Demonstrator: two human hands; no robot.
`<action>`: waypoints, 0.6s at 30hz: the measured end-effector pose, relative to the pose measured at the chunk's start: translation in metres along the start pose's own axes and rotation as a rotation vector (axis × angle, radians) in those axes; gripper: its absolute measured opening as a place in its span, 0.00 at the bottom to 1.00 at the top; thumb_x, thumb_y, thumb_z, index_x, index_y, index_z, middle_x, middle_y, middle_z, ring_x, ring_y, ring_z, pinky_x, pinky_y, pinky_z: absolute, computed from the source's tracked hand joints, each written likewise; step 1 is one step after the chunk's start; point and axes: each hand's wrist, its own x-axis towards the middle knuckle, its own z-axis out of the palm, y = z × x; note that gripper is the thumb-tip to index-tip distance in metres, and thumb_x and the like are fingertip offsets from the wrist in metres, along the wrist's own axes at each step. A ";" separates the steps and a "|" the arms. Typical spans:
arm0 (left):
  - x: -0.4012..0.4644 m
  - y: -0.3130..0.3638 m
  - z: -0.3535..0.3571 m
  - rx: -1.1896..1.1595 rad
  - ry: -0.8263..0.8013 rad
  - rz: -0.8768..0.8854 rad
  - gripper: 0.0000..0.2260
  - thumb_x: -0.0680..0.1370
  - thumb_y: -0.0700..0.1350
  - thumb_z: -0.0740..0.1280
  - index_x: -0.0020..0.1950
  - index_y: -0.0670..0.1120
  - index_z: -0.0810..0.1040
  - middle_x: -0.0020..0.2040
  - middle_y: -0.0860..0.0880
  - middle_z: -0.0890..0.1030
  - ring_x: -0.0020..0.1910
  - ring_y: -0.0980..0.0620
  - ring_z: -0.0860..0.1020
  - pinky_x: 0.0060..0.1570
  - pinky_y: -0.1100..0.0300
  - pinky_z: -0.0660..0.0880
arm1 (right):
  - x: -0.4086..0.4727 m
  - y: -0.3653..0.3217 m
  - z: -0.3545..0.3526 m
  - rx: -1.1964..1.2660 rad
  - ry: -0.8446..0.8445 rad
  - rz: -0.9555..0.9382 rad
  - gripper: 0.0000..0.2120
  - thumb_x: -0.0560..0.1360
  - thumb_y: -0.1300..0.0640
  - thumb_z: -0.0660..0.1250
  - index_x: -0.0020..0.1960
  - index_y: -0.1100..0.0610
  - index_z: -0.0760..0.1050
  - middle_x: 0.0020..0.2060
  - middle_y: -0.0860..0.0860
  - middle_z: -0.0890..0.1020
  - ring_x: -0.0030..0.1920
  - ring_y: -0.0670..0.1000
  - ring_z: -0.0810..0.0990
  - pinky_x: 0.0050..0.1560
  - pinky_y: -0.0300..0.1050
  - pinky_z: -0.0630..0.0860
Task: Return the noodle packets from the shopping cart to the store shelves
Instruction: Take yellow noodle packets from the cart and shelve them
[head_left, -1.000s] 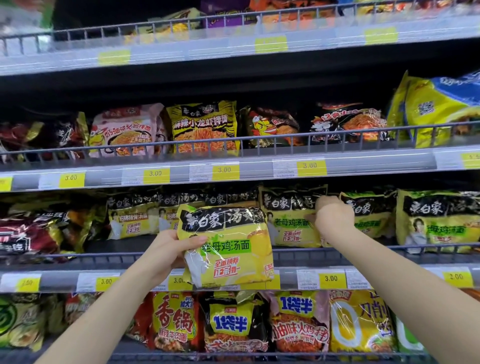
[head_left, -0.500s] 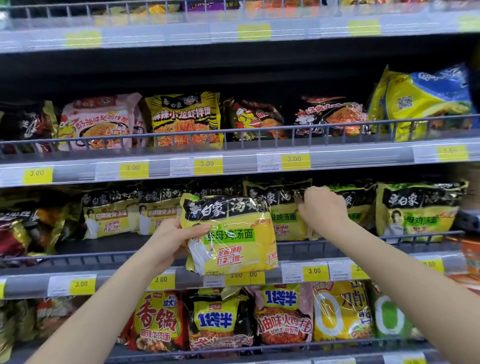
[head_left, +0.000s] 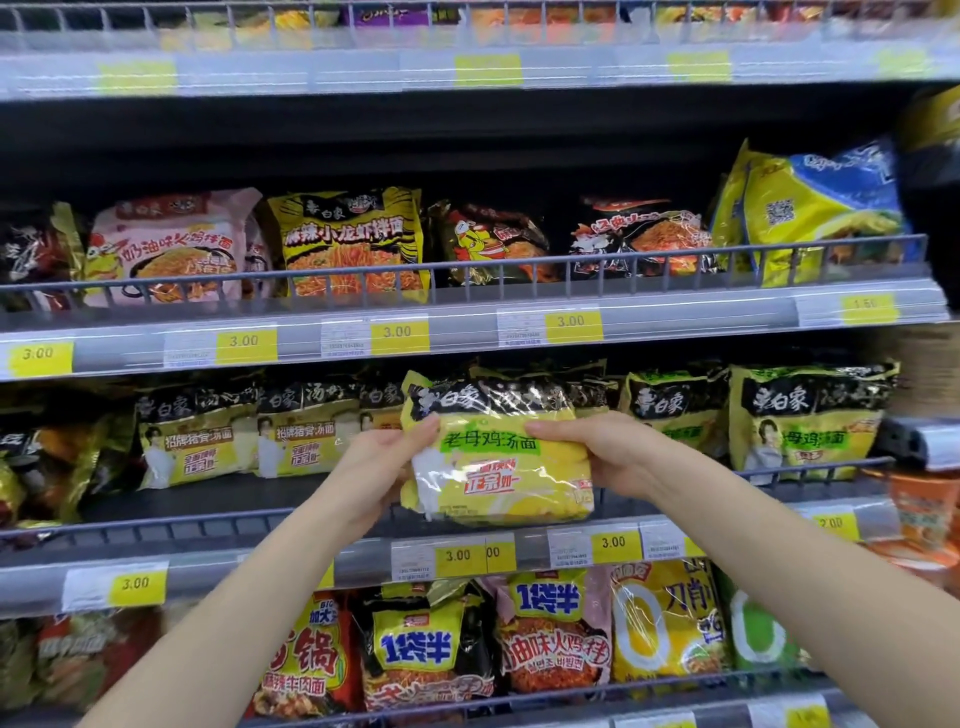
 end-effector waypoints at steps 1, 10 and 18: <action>0.000 0.000 0.001 -0.012 0.007 0.011 0.23 0.71 0.60 0.66 0.46 0.40 0.80 0.44 0.45 0.84 0.44 0.46 0.81 0.46 0.57 0.74 | 0.001 -0.003 -0.003 0.023 0.014 0.006 0.21 0.66 0.57 0.76 0.55 0.63 0.77 0.46 0.57 0.86 0.46 0.55 0.85 0.45 0.49 0.81; -0.021 -0.035 -0.016 1.123 -0.252 0.258 0.37 0.74 0.67 0.41 0.75 0.47 0.62 0.75 0.51 0.62 0.74 0.57 0.57 0.68 0.69 0.43 | 0.022 -0.015 -0.033 0.137 0.338 -0.112 0.27 0.64 0.60 0.79 0.58 0.67 0.74 0.44 0.59 0.83 0.40 0.55 0.83 0.43 0.50 0.80; -0.016 -0.041 -0.023 1.175 -0.288 0.303 0.44 0.69 0.72 0.36 0.76 0.49 0.58 0.76 0.53 0.57 0.73 0.63 0.51 0.69 0.68 0.40 | 0.020 -0.002 -0.027 -0.128 0.351 -0.193 0.40 0.60 0.52 0.81 0.67 0.62 0.69 0.56 0.58 0.80 0.51 0.56 0.81 0.53 0.50 0.79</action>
